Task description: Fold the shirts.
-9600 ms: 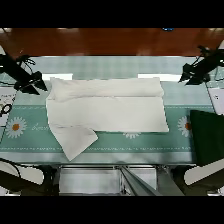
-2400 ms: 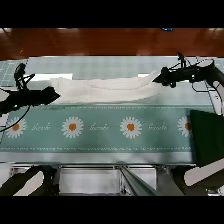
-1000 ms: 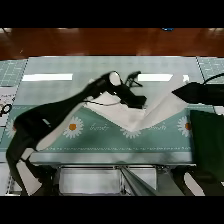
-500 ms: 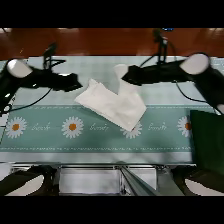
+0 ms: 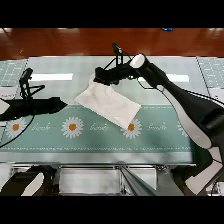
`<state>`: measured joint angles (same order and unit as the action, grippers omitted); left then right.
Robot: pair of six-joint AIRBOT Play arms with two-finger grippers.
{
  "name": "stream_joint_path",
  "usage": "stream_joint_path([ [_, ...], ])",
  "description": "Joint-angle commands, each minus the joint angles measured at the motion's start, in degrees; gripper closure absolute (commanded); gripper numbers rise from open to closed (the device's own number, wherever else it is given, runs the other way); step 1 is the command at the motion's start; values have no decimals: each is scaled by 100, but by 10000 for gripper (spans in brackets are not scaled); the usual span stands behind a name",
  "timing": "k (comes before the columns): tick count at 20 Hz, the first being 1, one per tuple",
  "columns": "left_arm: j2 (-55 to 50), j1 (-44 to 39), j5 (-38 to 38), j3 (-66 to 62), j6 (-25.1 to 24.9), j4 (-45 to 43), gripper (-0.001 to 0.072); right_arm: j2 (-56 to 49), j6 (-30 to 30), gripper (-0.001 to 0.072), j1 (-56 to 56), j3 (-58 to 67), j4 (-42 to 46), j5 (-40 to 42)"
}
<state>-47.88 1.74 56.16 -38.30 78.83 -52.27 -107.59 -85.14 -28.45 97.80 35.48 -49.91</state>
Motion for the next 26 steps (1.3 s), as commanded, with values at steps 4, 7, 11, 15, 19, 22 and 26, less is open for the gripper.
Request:
stream_joint_path([
  [4,35,365,-525,-195,-181,13,689,-144,173,298,240,332,-704,-887],
  [7,35,962,-621,-1338,-13,476,689,645,129,302,1075,330,-472,-2142],
  [11,129,1222,-155,-1923,-236,461,689,2573,-380,301,2100,151,2280,-3379],
  [15,155,1034,254,-1294,-339,448,689,5233,-1040,301,2981,-2367,4822,-2715],
  [19,155,553,160,-122,-339,457,689,7350,-1650,302,3783,-6131,4151,-1233],
  [22,155,179,24,501,-337,468,689,7396,-1438,302,3755,-7897,2308,-450],
  [26,155,-238,-26,610,-337,470,689,6242,-533,302,3204,-8150,710,442],
])
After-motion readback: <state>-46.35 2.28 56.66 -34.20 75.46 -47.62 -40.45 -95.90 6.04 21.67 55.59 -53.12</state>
